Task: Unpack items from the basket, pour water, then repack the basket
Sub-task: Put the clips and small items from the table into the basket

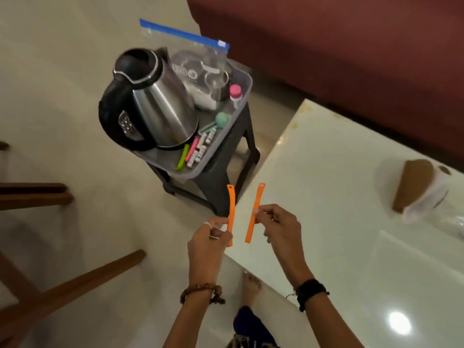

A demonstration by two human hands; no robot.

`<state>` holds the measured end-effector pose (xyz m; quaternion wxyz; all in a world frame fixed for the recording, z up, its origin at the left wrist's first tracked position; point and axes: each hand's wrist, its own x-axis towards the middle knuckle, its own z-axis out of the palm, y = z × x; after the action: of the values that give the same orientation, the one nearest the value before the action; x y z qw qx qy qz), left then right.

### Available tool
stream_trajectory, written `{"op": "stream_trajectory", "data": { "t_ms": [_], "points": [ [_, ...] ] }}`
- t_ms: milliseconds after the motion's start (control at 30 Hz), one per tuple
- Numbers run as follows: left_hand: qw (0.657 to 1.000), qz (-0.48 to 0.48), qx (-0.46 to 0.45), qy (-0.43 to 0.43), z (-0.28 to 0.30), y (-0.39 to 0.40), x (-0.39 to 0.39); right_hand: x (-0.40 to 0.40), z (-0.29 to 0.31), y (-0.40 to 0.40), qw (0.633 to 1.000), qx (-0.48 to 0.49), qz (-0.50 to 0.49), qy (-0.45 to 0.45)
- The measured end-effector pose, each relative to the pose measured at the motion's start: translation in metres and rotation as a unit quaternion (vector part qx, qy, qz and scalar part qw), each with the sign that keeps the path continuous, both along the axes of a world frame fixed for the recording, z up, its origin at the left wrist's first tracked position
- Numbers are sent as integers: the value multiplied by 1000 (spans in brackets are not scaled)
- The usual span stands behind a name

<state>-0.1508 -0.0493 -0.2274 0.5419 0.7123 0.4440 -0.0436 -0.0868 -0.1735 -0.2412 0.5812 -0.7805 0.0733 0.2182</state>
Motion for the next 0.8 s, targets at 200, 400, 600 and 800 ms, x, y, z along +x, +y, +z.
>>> {"op": "stream_trajectory", "data": {
  "t_ms": [200,400,600,800],
  "points": [
    [994,-13,107,-28,5,76,52,39,12,83,999,13,9,-35],
    [972,-109,194,-76,5,125,105,88,15,154,999,0,-10,-46],
    [941,-264,211,24,-24,163,140,112,-2,199,972,-225,-25,-65],
    [925,-318,203,54,-36,186,152,125,-9,207,930,-354,41,-88]
  ]
}}
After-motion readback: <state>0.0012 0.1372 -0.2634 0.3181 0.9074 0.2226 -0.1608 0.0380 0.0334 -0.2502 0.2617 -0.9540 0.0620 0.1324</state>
